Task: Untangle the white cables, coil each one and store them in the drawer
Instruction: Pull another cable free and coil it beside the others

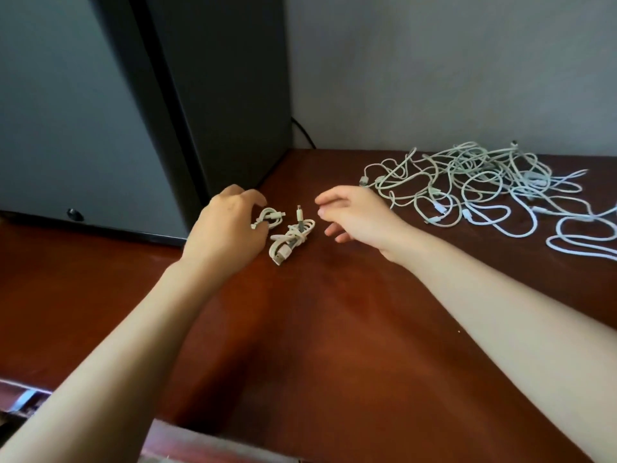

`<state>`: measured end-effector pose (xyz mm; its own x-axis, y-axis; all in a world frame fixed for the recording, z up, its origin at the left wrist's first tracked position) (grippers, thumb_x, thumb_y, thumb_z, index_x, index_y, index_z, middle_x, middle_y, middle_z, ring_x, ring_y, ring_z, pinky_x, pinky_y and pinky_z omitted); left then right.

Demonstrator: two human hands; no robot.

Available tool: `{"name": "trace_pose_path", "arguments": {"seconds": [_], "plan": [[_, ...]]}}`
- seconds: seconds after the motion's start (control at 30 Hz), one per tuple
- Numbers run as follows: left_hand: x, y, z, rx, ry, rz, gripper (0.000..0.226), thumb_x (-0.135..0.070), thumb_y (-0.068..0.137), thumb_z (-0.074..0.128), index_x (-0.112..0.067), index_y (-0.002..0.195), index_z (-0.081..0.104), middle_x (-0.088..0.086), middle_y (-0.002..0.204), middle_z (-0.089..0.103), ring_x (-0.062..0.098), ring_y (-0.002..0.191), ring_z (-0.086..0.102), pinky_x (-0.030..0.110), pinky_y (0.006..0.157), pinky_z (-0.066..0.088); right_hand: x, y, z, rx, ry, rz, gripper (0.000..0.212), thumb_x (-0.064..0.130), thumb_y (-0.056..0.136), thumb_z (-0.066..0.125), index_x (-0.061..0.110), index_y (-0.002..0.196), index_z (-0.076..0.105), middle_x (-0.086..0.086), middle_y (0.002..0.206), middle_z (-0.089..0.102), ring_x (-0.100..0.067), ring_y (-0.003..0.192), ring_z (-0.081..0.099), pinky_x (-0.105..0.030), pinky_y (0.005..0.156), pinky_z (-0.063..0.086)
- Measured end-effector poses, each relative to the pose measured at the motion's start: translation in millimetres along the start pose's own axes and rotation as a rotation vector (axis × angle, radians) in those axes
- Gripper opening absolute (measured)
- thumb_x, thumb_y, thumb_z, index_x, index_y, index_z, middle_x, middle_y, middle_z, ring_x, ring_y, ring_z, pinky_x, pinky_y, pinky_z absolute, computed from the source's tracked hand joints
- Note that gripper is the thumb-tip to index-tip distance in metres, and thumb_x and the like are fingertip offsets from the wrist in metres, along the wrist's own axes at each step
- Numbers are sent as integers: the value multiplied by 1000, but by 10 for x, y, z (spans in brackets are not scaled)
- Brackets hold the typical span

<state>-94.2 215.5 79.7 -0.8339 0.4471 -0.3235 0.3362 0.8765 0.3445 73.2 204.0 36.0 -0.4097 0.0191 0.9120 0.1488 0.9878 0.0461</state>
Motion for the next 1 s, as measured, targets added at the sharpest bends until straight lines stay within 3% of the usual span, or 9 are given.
{"name": "trace_pose_path", "arguments": {"seconds": [0.13, 0.3, 0.43, 0.57, 0.67, 0.83, 1.0], "plan": [[-407, 30, -132, -31, -22, 96, 35, -21, 91, 59, -17, 126, 58, 6, 125, 55, 26, 104, 59, 41, 87, 51, 126, -219, -364, -11, -57, -61, 16, 14, 93, 57, 21, 104, 66, 4, 97, 67, -7, 73, 66, -19, 59, 51], [-947, 25, 91, -4, -73, 178, 33, -25, 92, 58, -18, 124, 60, 4, 118, 59, 23, 106, 58, 39, 90, 50, 110, -523, -881, -66, -91, -105, 15, 12, 93, 57, 22, 94, 69, 6, 93, 70, -2, 66, 65, -17, 58, 49], [-1179, 48, 631, 122, -108, 161, 35, -24, 93, 57, -12, 126, 57, 11, 123, 57, 30, 116, 53, 37, 97, 43, -80, -796, -1227, -132, -138, -107, 16, 7, 92, 57, 17, 93, 70, 1, 91, 71, -3, 63, 63, -17, 57, 51], [-1278, 65, 1168, 275, -24, 89, 59, -26, 97, 51, -9, 148, 28, 16, 154, 26, 33, 143, 21, 38, 116, 21, -354, -1083, -1429, -168, -195, -97, 18, 5, 90, 59, 18, 89, 71, 1, 88, 71, -7, 65, 65, -19, 61, 50], [-1312, 107, 1362, 307, 50, 41, 61, -31, 100, 42, -11, 151, 17, 13, 159, 16, 32, 147, 6, 43, 118, 10, -515, -1247, -1510, -188, -289, -129, 21, 6, 89, 61, 25, 85, 71, 4, 77, 69, -3, 64, 64, -10, 63, 46], [-1371, 128, 1291, 145, 64, 35, 53, -33, 99, 46, -13, 145, 32, 14, 142, 40, 33, 132, 32, 42, 108, 26, -588, -1330, -1550, -209, -534, -212, 17, 14, 87, 63, 30, 88, 71, 12, 80, 66, -4, 73, 61, -19, 67, 47], [-1357, 108, 1165, 78, -106, 21, 36, -26, 95, 55, -21, 131, 52, 3, 118, 58, 25, 119, 47, 42, 100, 30, -545, -1367, -1509, -204, -673, -269, 13, 19, 90, 61, 28, 93, 70, 17, 84, 62, -6, 74, 57, -24, 68, 48]]}}
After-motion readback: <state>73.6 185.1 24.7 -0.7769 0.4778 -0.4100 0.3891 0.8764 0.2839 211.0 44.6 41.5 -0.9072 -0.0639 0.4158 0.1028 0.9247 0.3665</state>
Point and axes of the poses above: each hand's wrist, its own y-axis towards the middle knuckle, its own z-axis out of the palm, x = y × z, the point moved 10 cm from there along y, towards the middle knuckle
